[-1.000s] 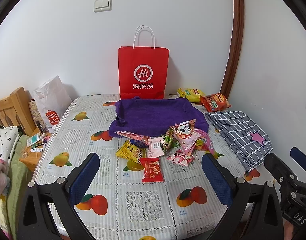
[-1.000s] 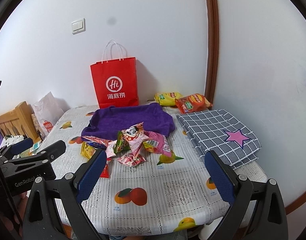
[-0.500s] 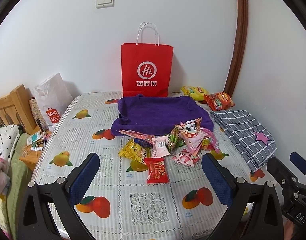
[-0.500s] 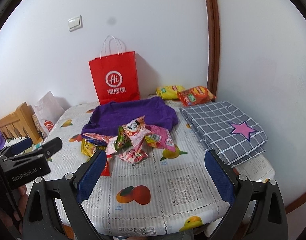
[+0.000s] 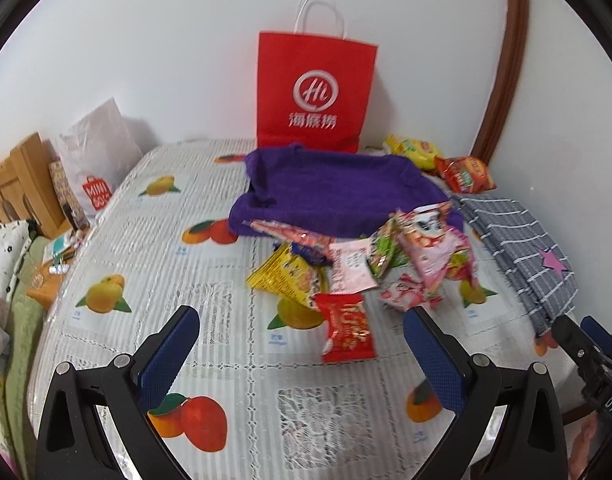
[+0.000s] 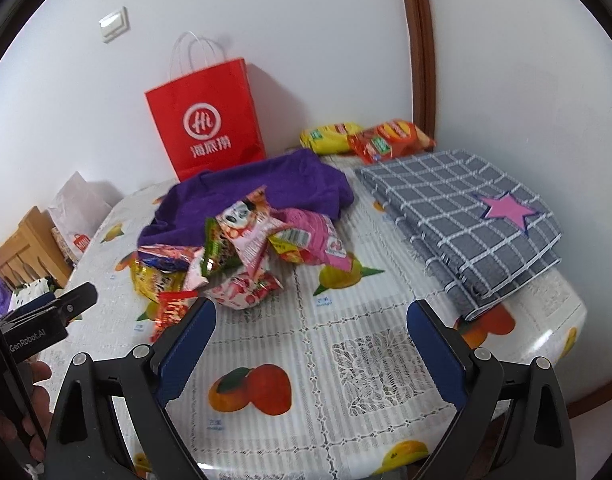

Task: Organize snacks
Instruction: 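Grasp the red candy packet with the left tool while the right tool grasps the pink panda bag, then carry the red packet and panda bag onto the purple towel with both tools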

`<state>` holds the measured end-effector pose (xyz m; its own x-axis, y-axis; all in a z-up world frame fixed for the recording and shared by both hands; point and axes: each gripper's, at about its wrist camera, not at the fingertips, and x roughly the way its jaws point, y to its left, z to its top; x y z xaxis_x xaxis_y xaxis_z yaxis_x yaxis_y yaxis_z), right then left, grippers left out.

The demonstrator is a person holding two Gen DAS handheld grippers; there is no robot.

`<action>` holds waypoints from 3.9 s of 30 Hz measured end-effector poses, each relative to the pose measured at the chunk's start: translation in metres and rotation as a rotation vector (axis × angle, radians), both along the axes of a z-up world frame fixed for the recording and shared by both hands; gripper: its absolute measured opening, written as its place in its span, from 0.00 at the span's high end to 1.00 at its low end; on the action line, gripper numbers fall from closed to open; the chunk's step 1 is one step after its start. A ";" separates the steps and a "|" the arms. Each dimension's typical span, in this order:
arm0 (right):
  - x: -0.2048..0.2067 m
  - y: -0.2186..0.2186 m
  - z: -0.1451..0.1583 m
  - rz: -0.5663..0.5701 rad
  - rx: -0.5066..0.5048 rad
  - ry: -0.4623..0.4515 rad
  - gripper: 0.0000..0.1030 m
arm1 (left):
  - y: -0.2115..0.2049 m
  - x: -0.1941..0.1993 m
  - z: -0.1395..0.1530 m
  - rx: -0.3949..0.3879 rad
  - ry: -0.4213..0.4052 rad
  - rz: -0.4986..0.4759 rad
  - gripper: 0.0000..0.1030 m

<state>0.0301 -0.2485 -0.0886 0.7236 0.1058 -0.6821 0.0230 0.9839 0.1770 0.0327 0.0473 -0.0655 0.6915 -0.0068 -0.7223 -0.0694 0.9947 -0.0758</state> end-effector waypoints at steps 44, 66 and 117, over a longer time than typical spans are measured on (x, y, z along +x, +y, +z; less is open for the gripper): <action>0.119 0.037 -0.040 0.226 -0.062 -0.050 0.10 | -0.031 0.072 -0.099 0.062 0.162 -0.093 0.54; 0.130 0.093 -0.069 0.338 -0.271 0.035 0.53 | -0.002 0.056 -0.096 -0.036 0.152 -0.099 0.54; 0.050 0.031 -0.055 0.235 -0.076 0.111 0.55 | -0.009 0.041 -0.100 0.051 0.203 -0.069 0.61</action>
